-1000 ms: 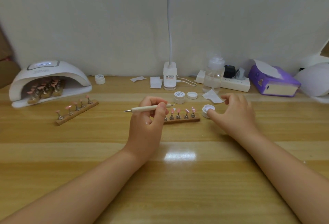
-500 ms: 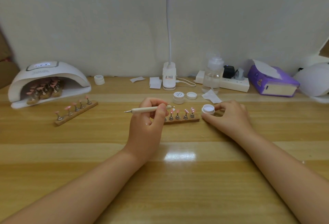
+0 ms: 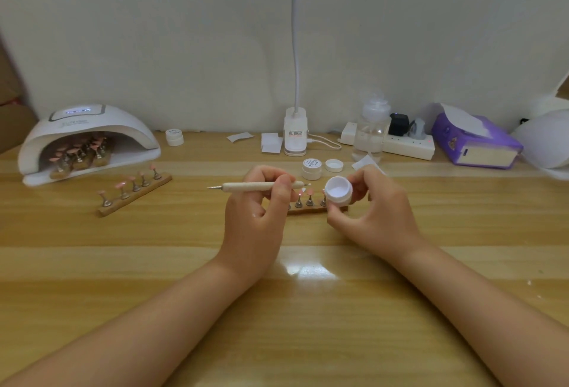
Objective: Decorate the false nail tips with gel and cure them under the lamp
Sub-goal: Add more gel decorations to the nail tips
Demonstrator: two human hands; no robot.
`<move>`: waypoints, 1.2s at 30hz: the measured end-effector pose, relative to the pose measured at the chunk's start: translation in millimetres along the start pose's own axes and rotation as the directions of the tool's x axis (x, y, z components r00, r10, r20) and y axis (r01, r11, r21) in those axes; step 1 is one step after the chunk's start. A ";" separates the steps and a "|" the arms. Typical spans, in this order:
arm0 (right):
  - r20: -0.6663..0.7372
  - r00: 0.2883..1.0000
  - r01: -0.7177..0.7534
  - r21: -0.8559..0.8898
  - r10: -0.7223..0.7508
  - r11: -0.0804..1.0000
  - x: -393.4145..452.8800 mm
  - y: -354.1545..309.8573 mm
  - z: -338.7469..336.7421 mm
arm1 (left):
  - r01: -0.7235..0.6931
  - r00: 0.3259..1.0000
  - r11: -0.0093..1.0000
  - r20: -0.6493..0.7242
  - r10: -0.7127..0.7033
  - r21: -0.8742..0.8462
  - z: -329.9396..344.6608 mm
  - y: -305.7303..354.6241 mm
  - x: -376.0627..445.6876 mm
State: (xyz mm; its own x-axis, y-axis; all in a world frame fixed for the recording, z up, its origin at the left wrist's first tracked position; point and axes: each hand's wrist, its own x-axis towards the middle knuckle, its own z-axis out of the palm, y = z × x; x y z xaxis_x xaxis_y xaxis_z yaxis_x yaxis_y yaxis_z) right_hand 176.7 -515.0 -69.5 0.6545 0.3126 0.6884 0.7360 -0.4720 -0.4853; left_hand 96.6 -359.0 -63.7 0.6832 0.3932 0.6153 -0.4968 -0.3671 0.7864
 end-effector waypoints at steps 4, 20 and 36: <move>0.089 0.993 0.079 0.040 -0.082 0.996 -3.9 -6.4 3.0 | 0.029 0.999 1.000 0.027 -0.030 0.008 2.3 -0.4 -2.4; 0.165 0.975 0.144 0.034 -0.148 0.989 -3.7 -9.6 4.4 | 0.055 0.993 0.988 0.095 -0.069 0.144 4.2 2.0 -4.7; 0.194 0.969 0.149 0.024 -0.151 0.988 -3.3 -9.0 3.4 | 0.063 0.989 0.983 0.122 -0.084 0.172 3.6 2.8 -5.2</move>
State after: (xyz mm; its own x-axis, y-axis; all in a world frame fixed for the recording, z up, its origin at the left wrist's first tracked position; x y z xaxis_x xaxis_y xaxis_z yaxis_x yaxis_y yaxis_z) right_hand 168.4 -508.9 -69.3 0.5567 0.5344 0.6360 0.8294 -0.4000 -0.3900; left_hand 93.6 -365.1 -64.9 0.7829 0.3172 0.5353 -0.3536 -0.4811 0.8022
